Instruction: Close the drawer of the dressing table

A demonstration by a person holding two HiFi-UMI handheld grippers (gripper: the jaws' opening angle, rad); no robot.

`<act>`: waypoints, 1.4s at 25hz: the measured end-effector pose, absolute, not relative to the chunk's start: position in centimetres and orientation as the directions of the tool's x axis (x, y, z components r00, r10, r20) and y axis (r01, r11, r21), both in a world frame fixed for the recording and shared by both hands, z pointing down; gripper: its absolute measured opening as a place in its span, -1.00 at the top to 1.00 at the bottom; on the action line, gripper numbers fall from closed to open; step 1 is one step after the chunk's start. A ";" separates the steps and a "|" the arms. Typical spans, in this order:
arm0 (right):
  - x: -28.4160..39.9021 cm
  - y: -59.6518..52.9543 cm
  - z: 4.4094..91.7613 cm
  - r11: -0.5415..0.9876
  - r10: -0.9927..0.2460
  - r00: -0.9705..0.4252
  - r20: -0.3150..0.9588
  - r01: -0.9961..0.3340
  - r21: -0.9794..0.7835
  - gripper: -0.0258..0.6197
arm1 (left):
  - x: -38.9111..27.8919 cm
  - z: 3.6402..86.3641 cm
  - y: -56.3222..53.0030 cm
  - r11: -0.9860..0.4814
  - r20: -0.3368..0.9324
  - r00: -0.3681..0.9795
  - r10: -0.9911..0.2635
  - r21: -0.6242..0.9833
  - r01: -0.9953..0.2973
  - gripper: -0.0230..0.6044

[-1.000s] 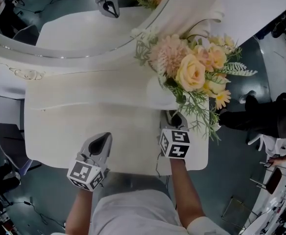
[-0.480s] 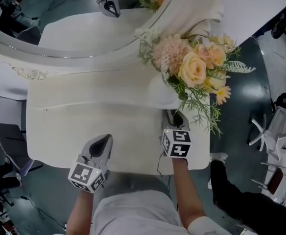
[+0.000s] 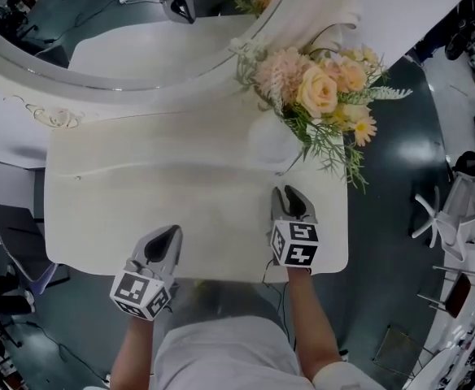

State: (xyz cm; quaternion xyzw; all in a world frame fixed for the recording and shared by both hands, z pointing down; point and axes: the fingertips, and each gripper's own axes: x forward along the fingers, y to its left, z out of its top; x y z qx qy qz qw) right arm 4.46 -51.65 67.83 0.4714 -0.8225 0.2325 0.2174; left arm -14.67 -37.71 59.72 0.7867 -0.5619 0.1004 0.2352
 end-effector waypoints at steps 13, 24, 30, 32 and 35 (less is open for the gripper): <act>4.2 -42.2 63.7 0.454 -0.722 -0.466 0.510 -0.877 -0.159 0.63 | -16.8 57.8 -31.7 -0.295 0.337 0.367 -0.867 0.247 -0.923 0.93; 2.9 -31.5 58.9 0.461 -0.751 -0.464 0.470 -0.878 -0.129 0.70 | -18.8 53.1 -23.4 -0.332 0.268 0.380 -0.885 0.207 -0.920 0.93; 2.4 -26.0 56.7 0.461 -0.769 -0.467 0.436 -0.878 -0.129 0.79 | -20.1 51.4 -18.5 -0.331 0.245 0.373 -0.895 0.195 -0.923 0.93; 2.4 -24.2 56.1 0.463 -0.772 -0.471 0.427 -0.877 -0.130 0.84 | -20.6 51.1 -17.1 -0.319 0.236 0.364 -0.901 0.208 -0.925 0.93; 2.4 -21.7 55.6 0.464 -0.777 -0.474 0.414 -0.876 -0.132 0.87 | -20.9 50.5 -15.3 -0.327 0.225 0.369 -0.902 0.204 -0.923 0.93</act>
